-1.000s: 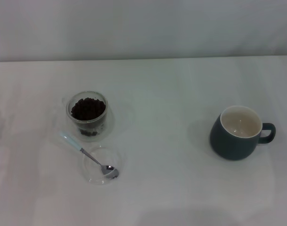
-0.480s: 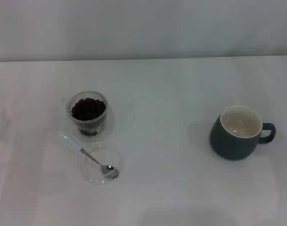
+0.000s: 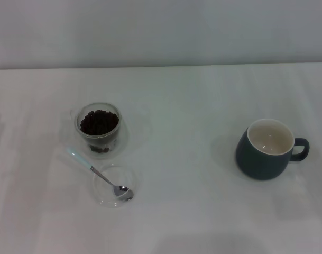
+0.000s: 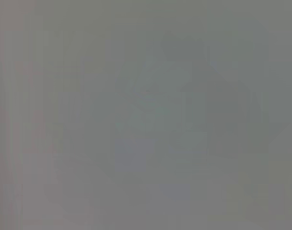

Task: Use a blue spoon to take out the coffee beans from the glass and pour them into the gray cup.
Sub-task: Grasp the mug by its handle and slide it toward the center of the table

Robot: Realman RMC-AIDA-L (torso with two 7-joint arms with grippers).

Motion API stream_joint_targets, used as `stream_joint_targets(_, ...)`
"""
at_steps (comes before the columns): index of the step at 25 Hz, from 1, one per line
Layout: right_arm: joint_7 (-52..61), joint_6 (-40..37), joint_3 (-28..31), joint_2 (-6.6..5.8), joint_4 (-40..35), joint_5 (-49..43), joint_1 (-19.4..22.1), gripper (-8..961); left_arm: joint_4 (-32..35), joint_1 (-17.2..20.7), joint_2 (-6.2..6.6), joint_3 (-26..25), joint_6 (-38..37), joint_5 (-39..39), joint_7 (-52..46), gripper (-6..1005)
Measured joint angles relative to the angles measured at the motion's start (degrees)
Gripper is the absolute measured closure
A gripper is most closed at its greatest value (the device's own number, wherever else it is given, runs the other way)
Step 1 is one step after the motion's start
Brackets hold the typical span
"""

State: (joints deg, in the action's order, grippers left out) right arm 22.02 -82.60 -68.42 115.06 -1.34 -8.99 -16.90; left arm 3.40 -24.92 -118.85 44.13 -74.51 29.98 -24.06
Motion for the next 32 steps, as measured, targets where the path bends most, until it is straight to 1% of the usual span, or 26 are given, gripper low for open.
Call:
stream_joint_targets(4, 2.0, -2.7, -6.2, -0.09, 0.7, -1.5, 2.3, 82, 1.2, -0.1, 0.12, 0.1, 2.3, 0.2, 1.5, 168)
stream_joint_targets(7, 3.2, -3.7, -10.3, -0.11, 2.2, -1.7, 2.6, 82, 2.0, -0.1, 0.12, 0.3, 3.5, 0.6, 1.6, 169)
stream_joint_targets(9, 3.2, -3.5, -11.7, -0.11, 2.6, -1.7, 2.5, 82, 2.6, 0.0, 0.12, 0.3, 3.6, 0.5, 1.6, 170)
stream_joint_targets(13, 3.2, -2.6, -13.2, -0.11, 2.3, -2.3, 2.1, 82, 4.1, 0.3, 0.12, -0.1, 4.1, -0.2, 1.2, 168)
stream_joint_targets(16, 3.0, -2.1, -13.4, -0.16, 2.2, -4.5, 2.1, 82, 4.4, 0.0, 0.17, -0.3, 4.5, -0.9, 1.5, 168)
stream_joint_targets(19, 2.6, -1.7, -13.7, -0.19, 2.6, -5.5, 2.6, 82, 4.7, -1.0, 0.28, -0.3, 6.1, -0.9, 3.3, 168)
stream_joint_targets(22, 2.5, -0.9, -14.2, -0.20, 2.8, -6.4, 3.4, 82, 5.4, -1.1, 0.30, -0.2, 7.4, -0.7, 4.6, 169)
stream_joint_targets(27, 2.5, 2.2, -14.5, -0.17, 3.4, -6.8, 3.6, 82, 5.8, -1.7, 0.26, -0.1, 10.4, -0.6, 5.9, 169)
stream_joint_targets(32, 2.8, 5.4, -15.0, -0.13, 3.3, -7.8, 3.3, 83, 5.9, -2.1, 0.50, -0.2, 11.0, -0.6, 6.1, 168)
